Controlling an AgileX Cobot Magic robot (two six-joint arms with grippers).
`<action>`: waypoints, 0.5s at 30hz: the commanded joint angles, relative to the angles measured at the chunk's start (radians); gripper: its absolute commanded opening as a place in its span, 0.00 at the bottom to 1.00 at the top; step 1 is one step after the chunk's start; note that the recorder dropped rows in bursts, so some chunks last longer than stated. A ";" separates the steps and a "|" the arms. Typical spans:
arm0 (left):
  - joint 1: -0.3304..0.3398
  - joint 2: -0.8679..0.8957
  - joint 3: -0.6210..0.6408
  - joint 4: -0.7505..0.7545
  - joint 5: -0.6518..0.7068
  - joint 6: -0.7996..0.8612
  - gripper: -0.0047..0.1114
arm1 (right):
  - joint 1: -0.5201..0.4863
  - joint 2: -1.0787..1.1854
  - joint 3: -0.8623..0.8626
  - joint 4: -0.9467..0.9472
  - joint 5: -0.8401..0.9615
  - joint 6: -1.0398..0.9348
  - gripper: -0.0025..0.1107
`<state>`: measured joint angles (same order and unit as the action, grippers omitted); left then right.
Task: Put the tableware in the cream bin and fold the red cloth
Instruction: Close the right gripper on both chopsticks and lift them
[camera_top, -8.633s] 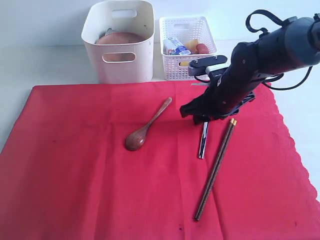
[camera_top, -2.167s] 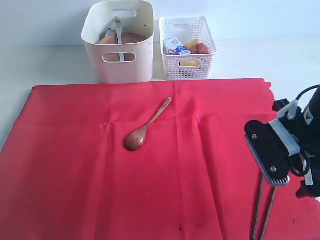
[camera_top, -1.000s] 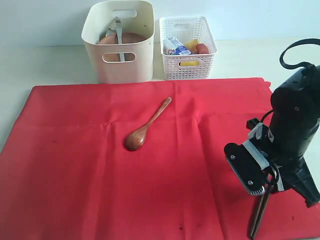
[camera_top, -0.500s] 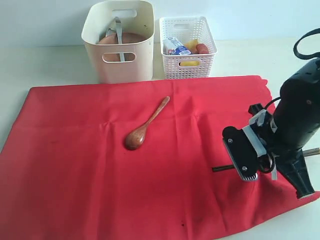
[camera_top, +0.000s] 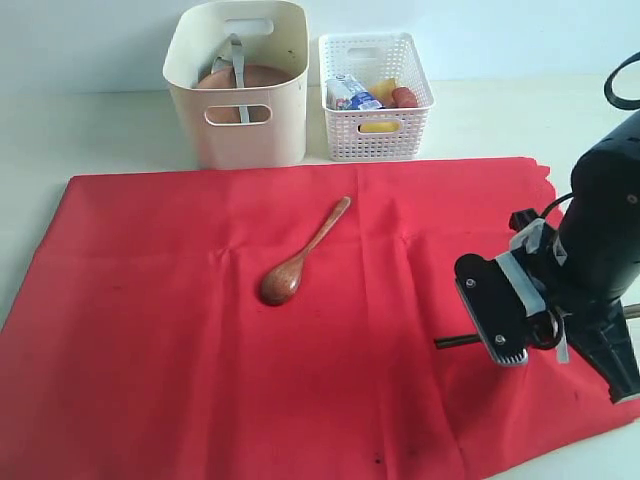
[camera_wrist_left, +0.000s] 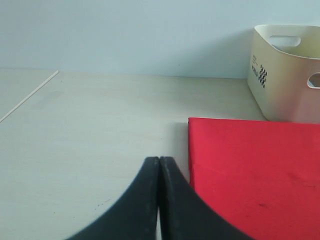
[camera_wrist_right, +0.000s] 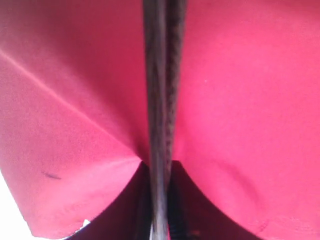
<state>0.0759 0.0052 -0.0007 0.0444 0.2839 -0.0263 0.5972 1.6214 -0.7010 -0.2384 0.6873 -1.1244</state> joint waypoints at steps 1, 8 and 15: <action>-0.005 -0.005 0.001 -0.004 -0.008 -0.008 0.05 | -0.004 0.052 0.007 0.002 -0.069 0.025 0.20; -0.005 -0.005 0.001 -0.004 -0.008 -0.008 0.05 | -0.004 0.109 0.007 0.002 -0.082 0.029 0.34; -0.005 -0.005 0.001 -0.004 -0.008 -0.008 0.05 | -0.004 0.088 0.005 0.002 -0.006 0.029 0.43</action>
<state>0.0759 0.0052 -0.0007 0.0444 0.2839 -0.0263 0.5972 1.7190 -0.6985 -0.2384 0.6584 -1.1022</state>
